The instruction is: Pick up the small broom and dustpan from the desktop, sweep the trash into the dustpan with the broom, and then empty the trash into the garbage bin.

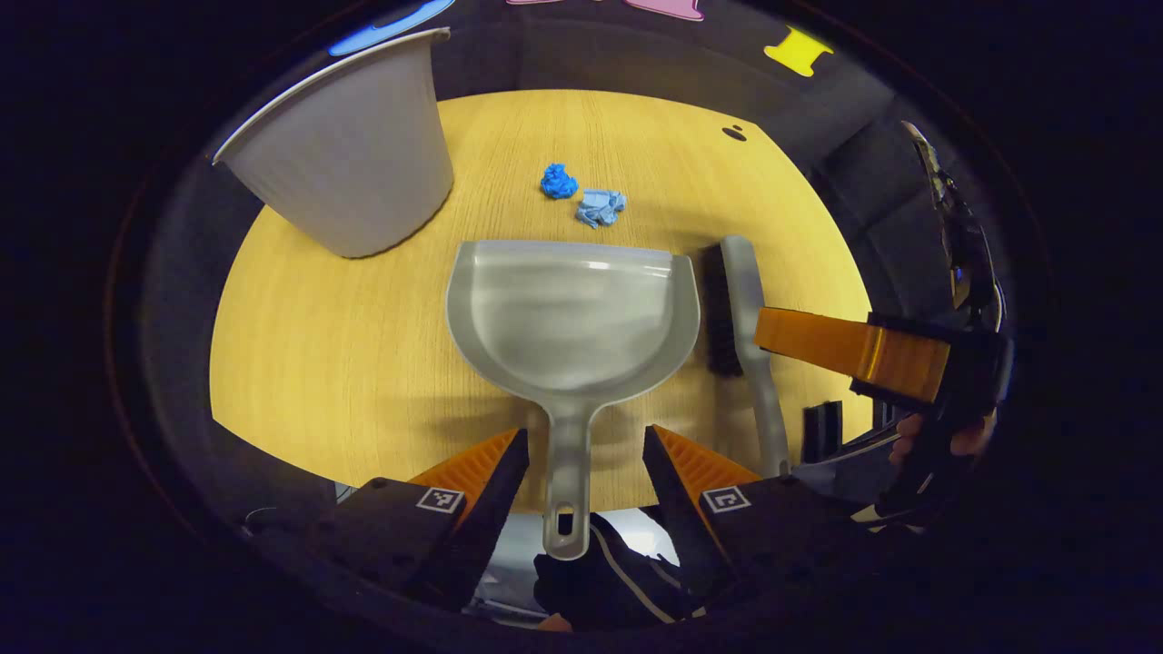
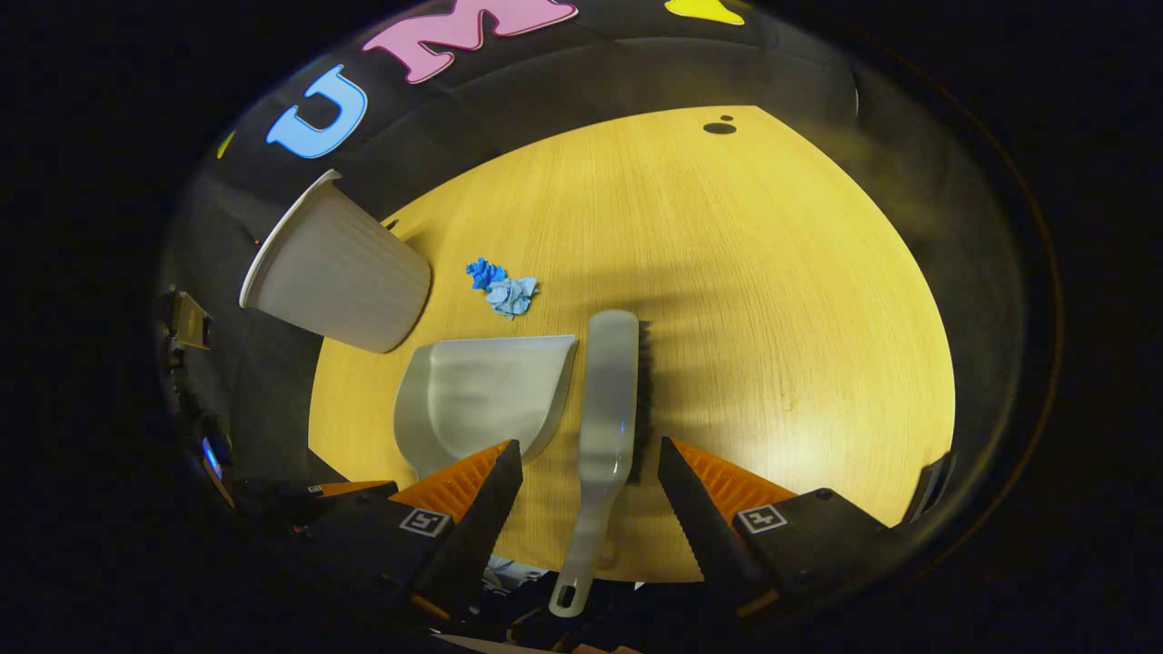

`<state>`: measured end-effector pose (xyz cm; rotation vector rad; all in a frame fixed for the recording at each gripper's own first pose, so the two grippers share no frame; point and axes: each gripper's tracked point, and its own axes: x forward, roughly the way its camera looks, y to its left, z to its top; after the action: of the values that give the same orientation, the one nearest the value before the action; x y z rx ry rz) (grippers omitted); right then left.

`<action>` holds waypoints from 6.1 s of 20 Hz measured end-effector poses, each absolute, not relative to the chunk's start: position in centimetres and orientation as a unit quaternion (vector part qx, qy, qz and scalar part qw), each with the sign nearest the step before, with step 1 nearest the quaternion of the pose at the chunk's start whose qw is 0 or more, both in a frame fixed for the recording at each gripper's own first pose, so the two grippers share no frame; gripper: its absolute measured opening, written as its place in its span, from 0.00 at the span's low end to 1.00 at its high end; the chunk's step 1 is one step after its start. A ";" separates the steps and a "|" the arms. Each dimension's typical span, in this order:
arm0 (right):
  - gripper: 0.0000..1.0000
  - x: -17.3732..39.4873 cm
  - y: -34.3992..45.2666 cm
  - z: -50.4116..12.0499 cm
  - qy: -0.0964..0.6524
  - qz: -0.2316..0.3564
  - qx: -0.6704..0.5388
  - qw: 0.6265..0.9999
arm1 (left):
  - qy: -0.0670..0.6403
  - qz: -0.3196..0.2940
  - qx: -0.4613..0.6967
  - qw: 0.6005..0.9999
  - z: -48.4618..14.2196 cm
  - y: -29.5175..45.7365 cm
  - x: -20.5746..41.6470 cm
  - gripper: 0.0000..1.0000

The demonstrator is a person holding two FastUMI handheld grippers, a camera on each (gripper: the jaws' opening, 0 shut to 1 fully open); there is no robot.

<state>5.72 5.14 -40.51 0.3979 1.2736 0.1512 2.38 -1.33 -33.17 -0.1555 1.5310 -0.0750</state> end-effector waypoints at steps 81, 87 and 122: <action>0.28 24.6 10.4 -47.7 0.536 0.387 -0.493 0.566 | 0.716 -0.101 0.070 0.688 -39.7 6.6 2.7 0.26; 0.28 15.7 11.3 -47.3 0.634 0.482 -0.342 0.498 | 0.706 -0.131 0.109 0.688 -40.3 6.5 1.4 0.26; 0.27 5.6 -0.6 -48.5 0.442 0.283 0.265 0.809 | 0.477 0.061 0.536 0.694 -22.4 31.5 20.2 0.25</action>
<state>5.61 -0.63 -48.49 0.5669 0.9455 0.6045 20.25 31.47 -22.39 1.1966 1.0648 0.1364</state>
